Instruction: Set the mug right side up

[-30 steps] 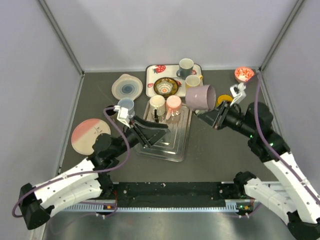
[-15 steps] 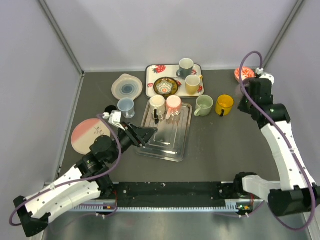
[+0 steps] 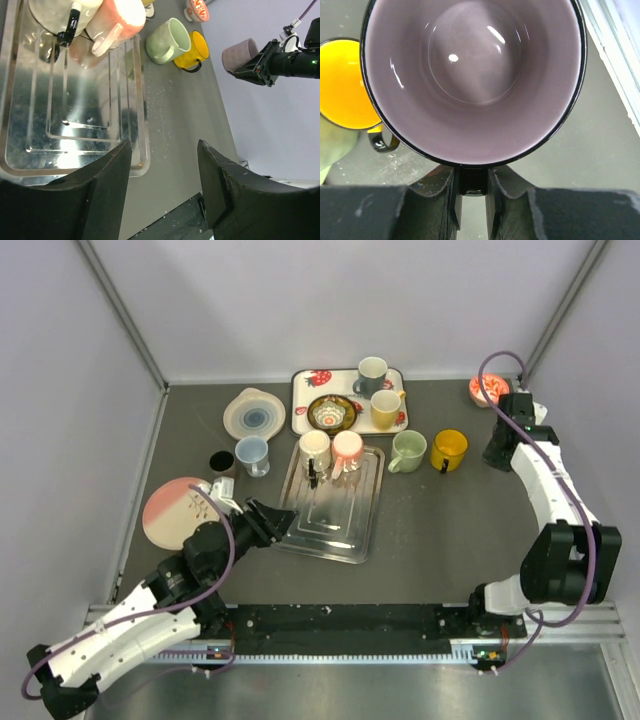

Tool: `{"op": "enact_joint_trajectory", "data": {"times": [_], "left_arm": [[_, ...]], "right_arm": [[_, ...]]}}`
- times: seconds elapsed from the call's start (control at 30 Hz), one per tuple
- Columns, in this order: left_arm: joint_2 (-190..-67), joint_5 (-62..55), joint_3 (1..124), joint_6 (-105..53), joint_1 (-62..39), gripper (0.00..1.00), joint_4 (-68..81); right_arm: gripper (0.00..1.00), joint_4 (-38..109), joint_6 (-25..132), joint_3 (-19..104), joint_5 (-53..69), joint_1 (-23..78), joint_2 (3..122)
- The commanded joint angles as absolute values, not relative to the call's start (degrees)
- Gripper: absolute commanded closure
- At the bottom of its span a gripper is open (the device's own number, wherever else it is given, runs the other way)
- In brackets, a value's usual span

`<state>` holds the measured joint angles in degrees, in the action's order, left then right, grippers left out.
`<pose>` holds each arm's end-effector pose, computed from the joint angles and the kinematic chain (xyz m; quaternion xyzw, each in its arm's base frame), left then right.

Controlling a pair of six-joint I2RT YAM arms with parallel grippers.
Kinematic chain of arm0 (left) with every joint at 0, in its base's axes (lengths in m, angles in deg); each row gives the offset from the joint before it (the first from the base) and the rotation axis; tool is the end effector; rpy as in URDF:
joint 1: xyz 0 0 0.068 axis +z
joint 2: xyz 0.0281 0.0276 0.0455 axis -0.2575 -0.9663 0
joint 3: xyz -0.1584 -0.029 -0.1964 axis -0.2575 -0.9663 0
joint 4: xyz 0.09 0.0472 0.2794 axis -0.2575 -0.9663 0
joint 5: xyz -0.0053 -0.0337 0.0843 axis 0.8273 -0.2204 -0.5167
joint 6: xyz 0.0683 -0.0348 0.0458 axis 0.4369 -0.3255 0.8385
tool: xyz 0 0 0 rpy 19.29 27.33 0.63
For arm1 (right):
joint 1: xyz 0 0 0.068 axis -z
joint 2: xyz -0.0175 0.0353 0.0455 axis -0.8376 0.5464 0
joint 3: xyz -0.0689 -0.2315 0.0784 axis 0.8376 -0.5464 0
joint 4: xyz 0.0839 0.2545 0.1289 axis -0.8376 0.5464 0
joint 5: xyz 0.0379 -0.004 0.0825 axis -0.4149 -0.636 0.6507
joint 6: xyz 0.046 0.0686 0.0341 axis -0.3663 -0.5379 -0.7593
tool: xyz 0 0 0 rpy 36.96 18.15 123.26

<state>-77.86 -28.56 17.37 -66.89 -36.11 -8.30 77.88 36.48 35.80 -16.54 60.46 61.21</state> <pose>0.1597 -0.1606 0.2612 -0.1063 0.7556 -0.4317 0.4811 0.3527 -0.0458 0.2383 0.2697 0.9016 -0.0860 0.3270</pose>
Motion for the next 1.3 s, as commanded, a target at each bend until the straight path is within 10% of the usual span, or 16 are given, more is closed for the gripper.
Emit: {"op": "enact_joint_trajectory", "data": {"times": [0.0,0.77,1.27], "left_arm": [[-77.0,-30.0,16.3,-68.0,-35.9,0.39,-9.7],[-84.4,-30.4,18.0,-64.9,-35.9,0.32,-9.1],[-87.4,-33.4,20.7,-62.9,-35.9,0.18,-11.0]], "right_arm": [[1.00,69.6,37.1,37.6,-16.7,61.0,64.7],[0.99,65.7,38.0,39.3,-17.6,61.0,80.3],[0.42,70.1,33.1,37.4,-15.1,61.0,72.2]]}}
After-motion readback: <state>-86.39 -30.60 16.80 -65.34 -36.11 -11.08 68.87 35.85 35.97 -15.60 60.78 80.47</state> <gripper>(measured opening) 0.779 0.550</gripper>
